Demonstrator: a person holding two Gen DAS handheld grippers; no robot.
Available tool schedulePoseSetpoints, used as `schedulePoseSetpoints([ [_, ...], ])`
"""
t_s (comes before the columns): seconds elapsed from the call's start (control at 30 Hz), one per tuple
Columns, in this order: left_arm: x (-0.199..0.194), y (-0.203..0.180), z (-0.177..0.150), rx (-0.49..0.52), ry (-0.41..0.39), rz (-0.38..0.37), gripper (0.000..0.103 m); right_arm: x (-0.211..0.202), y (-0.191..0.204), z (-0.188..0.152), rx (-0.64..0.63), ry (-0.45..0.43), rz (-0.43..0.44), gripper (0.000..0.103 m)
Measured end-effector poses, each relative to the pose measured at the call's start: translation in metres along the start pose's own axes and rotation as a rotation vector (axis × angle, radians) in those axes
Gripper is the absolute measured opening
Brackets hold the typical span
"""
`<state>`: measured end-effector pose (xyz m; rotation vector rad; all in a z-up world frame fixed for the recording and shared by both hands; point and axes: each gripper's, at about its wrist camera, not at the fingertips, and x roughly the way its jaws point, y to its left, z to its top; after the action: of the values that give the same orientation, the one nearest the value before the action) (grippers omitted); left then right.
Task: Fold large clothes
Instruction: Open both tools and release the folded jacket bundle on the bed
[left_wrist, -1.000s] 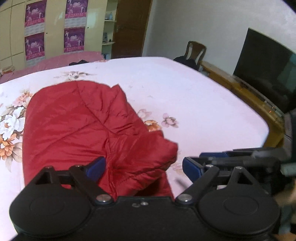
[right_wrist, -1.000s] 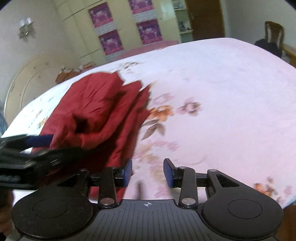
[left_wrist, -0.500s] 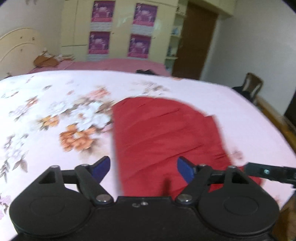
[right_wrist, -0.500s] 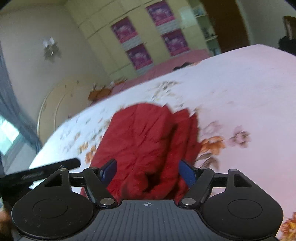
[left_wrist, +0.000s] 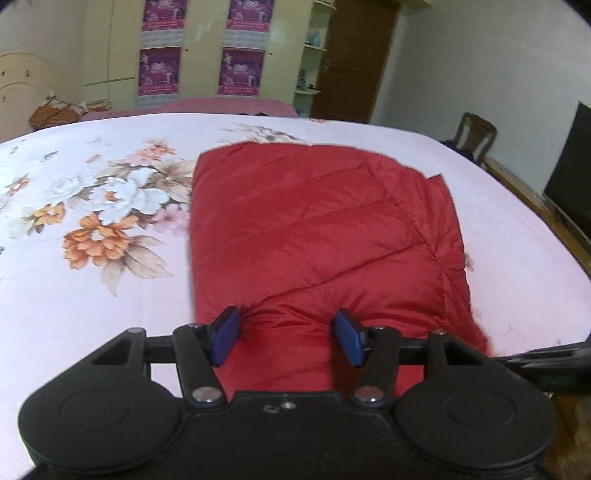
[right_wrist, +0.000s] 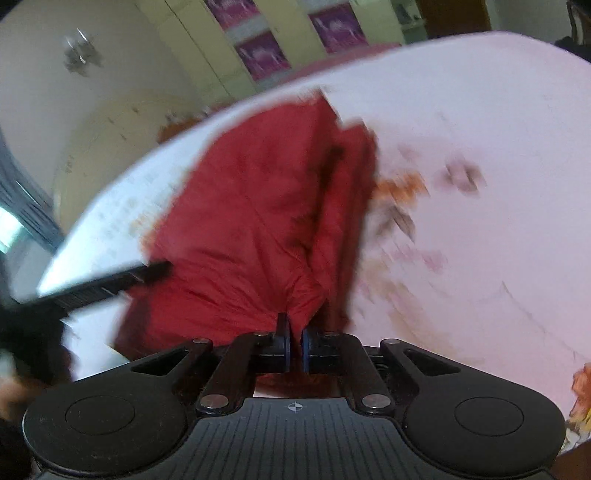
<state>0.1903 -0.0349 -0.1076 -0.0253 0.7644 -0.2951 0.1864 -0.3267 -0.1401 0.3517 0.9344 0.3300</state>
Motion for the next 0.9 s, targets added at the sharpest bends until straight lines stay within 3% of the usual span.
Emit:
schedulePoseSetpoints([
  [0.1, 0.006, -0.004, -0.001, 0.014, 0.012, 0.016, 0.056, 0.005, -0.009, -0.002, 0.052, 0.007, 0.018, 0.005],
  [0.33, -0.002, -0.010, 0.013, 0.019, 0.037, 0.034, 0.064, -0.017, -0.004, 0.003, -0.016, 0.016, 0.011, 0.009],
  [0.4, -0.005, -0.014, 0.018, 0.032, 0.027, 0.046, 0.064, -0.027, -0.002, 0.009, -0.036, -0.018, -0.007, 0.027],
  [0.43, -0.006, -0.015, 0.020, 0.039, 0.019, 0.050, 0.064, -0.036, -0.002, 0.012, -0.042, -0.050, -0.021, 0.047],
  [0.47, -0.008, -0.017, 0.023, 0.046, 0.008, 0.057, 0.064, -0.042, -0.004, 0.017, -0.043, -0.084, -0.029, 0.057],
  [0.67, -0.015, -0.017, 0.044, 0.037, -0.040, 0.072, 0.069, -0.051, -0.014, 0.058, 0.001, -0.174, 0.002, 0.057],
  [0.9, -0.003, -0.001, 0.063, 0.025, -0.051, 0.092, 0.070, -0.017, -0.009, 0.100, 0.053, -0.188, 0.043, 0.057],
])
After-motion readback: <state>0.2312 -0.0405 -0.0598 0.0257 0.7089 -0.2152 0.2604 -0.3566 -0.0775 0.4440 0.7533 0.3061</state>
